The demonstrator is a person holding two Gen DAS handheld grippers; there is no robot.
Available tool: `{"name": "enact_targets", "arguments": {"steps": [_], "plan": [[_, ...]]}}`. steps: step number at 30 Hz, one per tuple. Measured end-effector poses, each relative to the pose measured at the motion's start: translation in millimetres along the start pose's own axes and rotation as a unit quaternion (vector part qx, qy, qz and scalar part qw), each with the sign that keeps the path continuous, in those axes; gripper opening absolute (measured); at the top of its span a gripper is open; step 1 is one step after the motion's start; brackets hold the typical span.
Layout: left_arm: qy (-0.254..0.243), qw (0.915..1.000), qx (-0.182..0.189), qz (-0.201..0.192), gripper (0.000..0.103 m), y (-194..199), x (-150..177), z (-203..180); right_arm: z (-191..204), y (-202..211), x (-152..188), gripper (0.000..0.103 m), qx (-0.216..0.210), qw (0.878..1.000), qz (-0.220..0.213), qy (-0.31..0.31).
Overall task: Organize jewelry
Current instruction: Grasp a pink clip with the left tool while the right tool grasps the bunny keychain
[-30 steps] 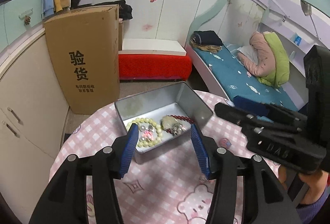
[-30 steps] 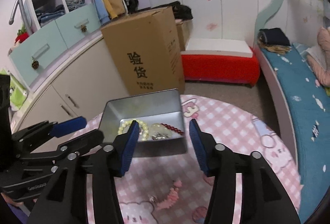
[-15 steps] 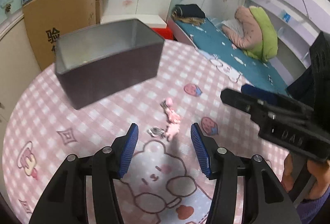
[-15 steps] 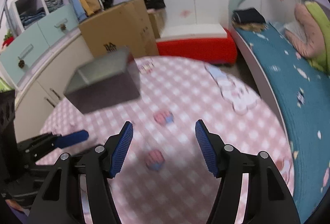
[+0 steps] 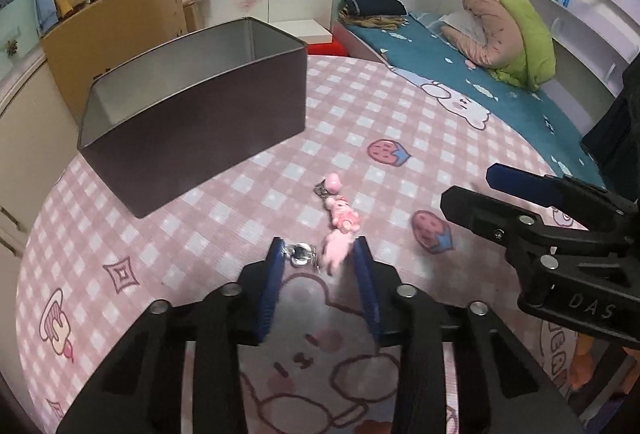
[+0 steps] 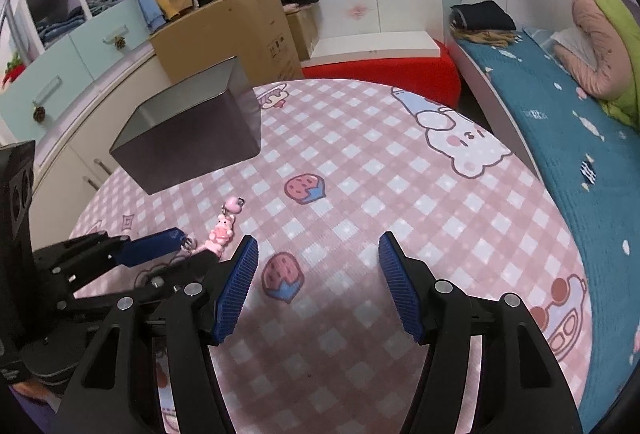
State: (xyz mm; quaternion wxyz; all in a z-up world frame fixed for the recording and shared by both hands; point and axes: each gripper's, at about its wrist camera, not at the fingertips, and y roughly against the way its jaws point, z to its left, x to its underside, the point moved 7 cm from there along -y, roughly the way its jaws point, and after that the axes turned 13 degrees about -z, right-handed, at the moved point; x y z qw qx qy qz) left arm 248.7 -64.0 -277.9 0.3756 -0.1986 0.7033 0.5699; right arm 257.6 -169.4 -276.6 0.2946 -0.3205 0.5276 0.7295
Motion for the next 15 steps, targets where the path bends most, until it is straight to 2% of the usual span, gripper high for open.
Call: {"name": "enact_targets", "arguments": {"steps": [2, 9, 15], "plan": [[0.005, 1.0, 0.001, 0.0, 0.024, -0.3, -0.4, 3.3, 0.1, -2.1, 1.2, 0.061, 0.0, 1.0, 0.003, -0.003], [0.008, 0.9999, 0.01, -0.005, 0.023, 3.6, 1.1, 9.8, 12.7, -6.4, 2.6, 0.061, -0.007, 1.0, 0.008, 0.008], [0.039, 0.9992, -0.009, -0.004, 0.023, 14.4, 6.2, 38.6, 36.5, -15.4, 2.6, 0.061, -0.016, 0.999, 0.014, 0.03]]}}
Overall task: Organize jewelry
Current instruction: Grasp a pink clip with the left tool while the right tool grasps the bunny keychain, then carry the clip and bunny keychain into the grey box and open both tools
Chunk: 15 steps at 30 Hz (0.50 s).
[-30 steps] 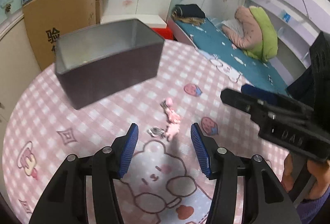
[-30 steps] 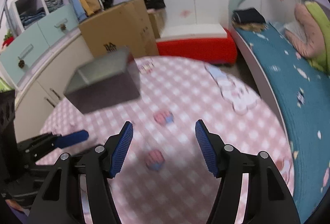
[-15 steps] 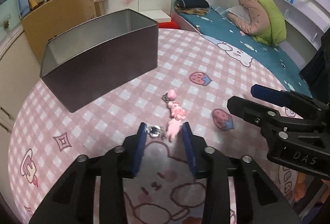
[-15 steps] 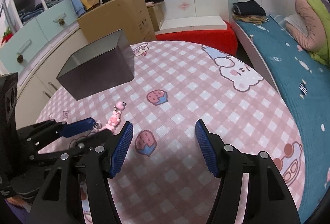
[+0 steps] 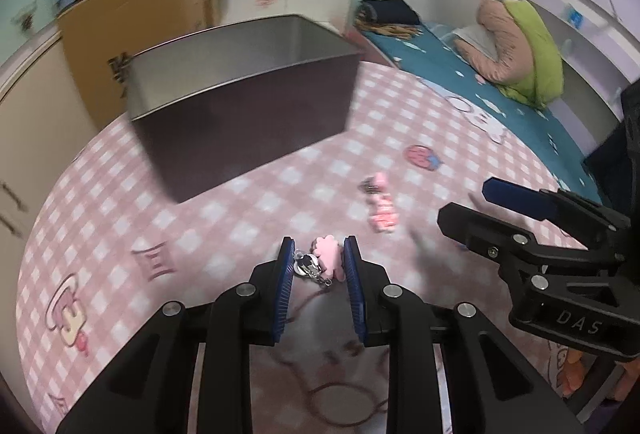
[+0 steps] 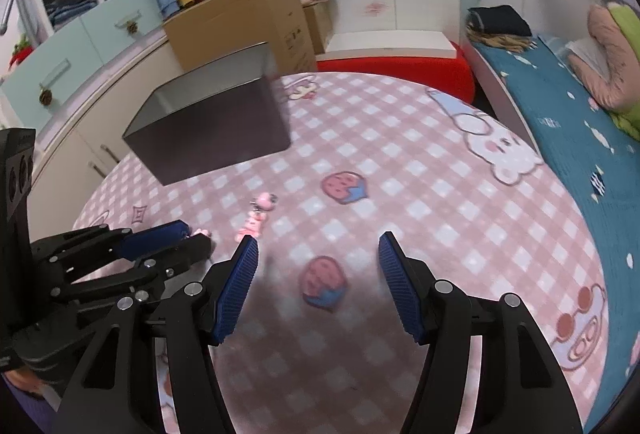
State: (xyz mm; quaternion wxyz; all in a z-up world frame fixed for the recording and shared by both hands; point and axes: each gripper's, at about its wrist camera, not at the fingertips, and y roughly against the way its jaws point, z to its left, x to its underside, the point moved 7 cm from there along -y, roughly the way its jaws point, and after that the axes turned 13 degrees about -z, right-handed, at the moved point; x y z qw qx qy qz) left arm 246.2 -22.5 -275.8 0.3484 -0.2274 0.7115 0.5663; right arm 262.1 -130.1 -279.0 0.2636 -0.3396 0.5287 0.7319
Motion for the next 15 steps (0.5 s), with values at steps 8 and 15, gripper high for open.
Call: {"name": "enact_targets", "arguments": {"steps": [8, 15], "plan": [[0.029, 0.9992, -0.027, -0.01, 0.023, 9.6, -4.9, 34.8, 32.6, -19.9, -0.8, 0.061, -0.001, 0.999, 0.008, 0.033], [0.039, 0.9987, -0.031, -0.011, 0.023, 10.8, -4.9, 50.5, 48.0, -34.1, 2.4, 0.039, 0.024, 0.996, 0.016, 0.08]]}}
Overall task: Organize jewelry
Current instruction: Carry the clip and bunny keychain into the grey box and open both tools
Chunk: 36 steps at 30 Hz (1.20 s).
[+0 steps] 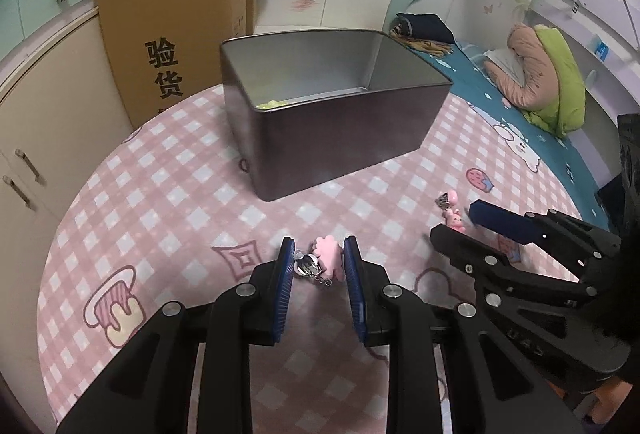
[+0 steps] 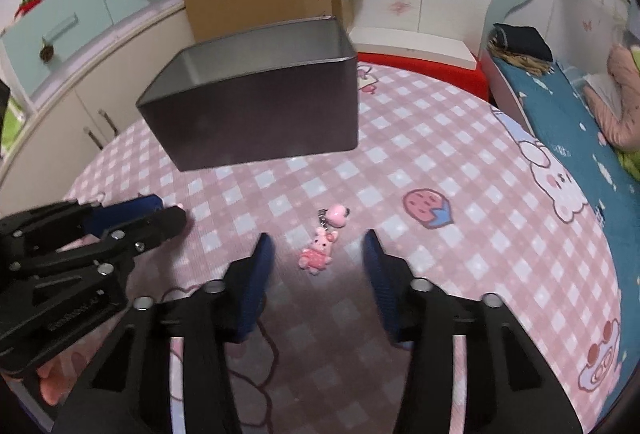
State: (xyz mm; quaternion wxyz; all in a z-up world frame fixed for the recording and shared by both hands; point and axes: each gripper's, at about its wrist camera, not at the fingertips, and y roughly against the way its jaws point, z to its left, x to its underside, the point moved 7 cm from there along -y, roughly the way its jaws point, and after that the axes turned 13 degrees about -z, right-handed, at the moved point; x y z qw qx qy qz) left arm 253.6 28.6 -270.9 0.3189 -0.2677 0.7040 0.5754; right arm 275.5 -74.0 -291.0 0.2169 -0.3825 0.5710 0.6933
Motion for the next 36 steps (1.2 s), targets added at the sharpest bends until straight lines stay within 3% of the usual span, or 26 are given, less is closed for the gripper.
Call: {"name": "enact_targets", "arguments": {"steps": [2, 4, 6, 12, 24, 29, 36], "plan": [[0.003, 1.0, 0.001, 0.0, 0.023, 0.3, 0.3, 2.1, 1.7, 0.3, 0.4, 0.035, 0.001, 1.0, -0.002, 0.006], [0.004, 1.0, 0.002, 0.001, 0.023, 0.2, 0.5, 2.7, 3.4, 1.3, 0.7, 0.021, -0.004, 1.0, -0.001, 0.008], [0.006, 1.0, 0.007, 0.0, 0.023, 1.6, 0.3, 3.7, 4.5, 2.8, 1.5, 0.017, -0.006, 1.0, 0.0, 0.01], [0.008, 0.9996, 0.028, -0.007, 0.023, 13.8, -4.7, -0.5, 0.5, 13.6, 0.5, 0.017, -0.015, 1.0, -0.002, -0.005], [0.005, 0.9964, 0.076, -0.037, 0.023, 44.9, -38.2, -23.3, -7.9, 65.8, -52.1, 0.017, -0.038, 0.997, -0.066, -0.027], [-0.005, 0.995, 0.075, -0.066, 0.023, 58.1, -67.8, -25.3, -5.2, 77.0, -81.2, 0.017, -0.042, 0.995, -0.092, -0.023], [-0.017, 0.9946, 0.042, -0.094, 0.023, 57.0, -114.5, -9.0, 6.4, 65.5, -123.9, 0.017, -0.062, 0.992, -0.106, -0.022]]}}
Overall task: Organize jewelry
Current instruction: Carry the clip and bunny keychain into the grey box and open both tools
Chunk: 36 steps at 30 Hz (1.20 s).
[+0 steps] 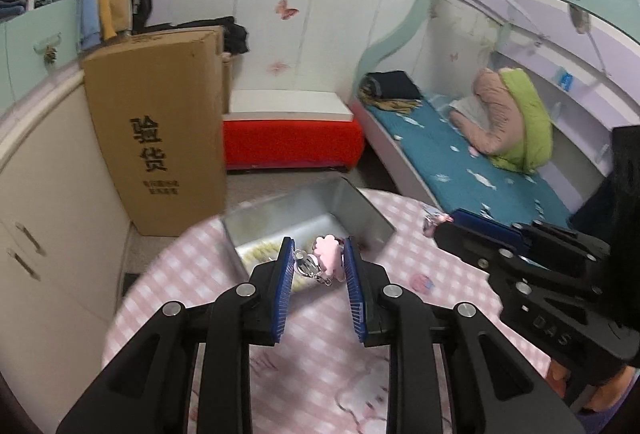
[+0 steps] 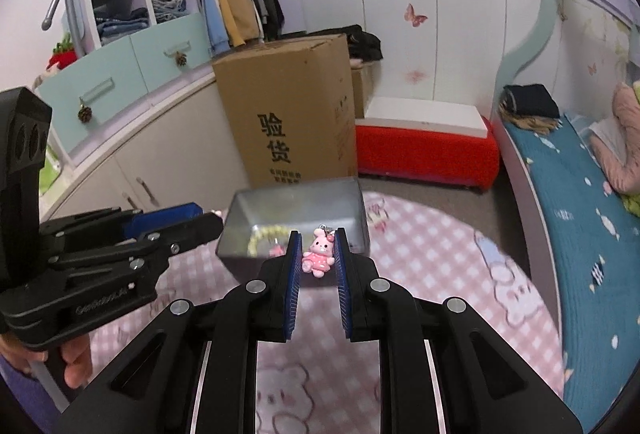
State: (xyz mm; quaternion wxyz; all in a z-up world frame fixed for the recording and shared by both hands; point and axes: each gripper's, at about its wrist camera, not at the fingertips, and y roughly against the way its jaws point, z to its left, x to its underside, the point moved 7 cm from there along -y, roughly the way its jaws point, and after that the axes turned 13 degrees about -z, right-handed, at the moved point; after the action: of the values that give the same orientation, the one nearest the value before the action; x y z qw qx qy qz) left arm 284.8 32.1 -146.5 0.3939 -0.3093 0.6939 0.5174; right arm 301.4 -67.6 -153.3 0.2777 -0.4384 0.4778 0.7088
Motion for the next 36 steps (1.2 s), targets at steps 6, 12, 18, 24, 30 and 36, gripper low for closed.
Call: {"name": "enact_targets", "arguments": {"steps": [6, 12, 18, 24, 30, 36], "plan": [[0.001, 0.9996, -0.013, 0.026, 0.023, -33.3, -5.5, 15.0, 5.4, -35.2, -6.0, 0.017, -0.016, 1.0, 0.022, -0.011], [0.01, 0.9972, -0.016, 0.073, 0.023, -73.5, 16.3, 25.2, -0.7, -69.4, 3.7, 0.017, -0.015, 0.998, 0.048, -0.024], [0.01, 0.9961, -0.024, 0.085, 0.024, -88.2, 29.6, 31.4, -5.6, -90.3, 18.6, 0.017, -0.017, 0.997, 0.072, -0.033], [0.0, 0.9962, -0.028, 0.082, 0.024, -89.5, 31.0, 31.4, -4.1, -103.5, 29.9, 0.017, -0.019, 0.995, 0.087, -0.036], [0.009, 0.9967, -0.026, 0.077, 0.024, -87.3, 30.5, 33.3, -3.7, -106.7, 33.5, 0.017, -0.021, 0.995, 0.091, -0.04], [0.015, 0.9969, -0.035, 0.068, 0.033, -81.8, 26.7, 36.8, -4.5, -107.9, 36.0, 0.017, -0.021, 0.994, 0.094, -0.045]]}}
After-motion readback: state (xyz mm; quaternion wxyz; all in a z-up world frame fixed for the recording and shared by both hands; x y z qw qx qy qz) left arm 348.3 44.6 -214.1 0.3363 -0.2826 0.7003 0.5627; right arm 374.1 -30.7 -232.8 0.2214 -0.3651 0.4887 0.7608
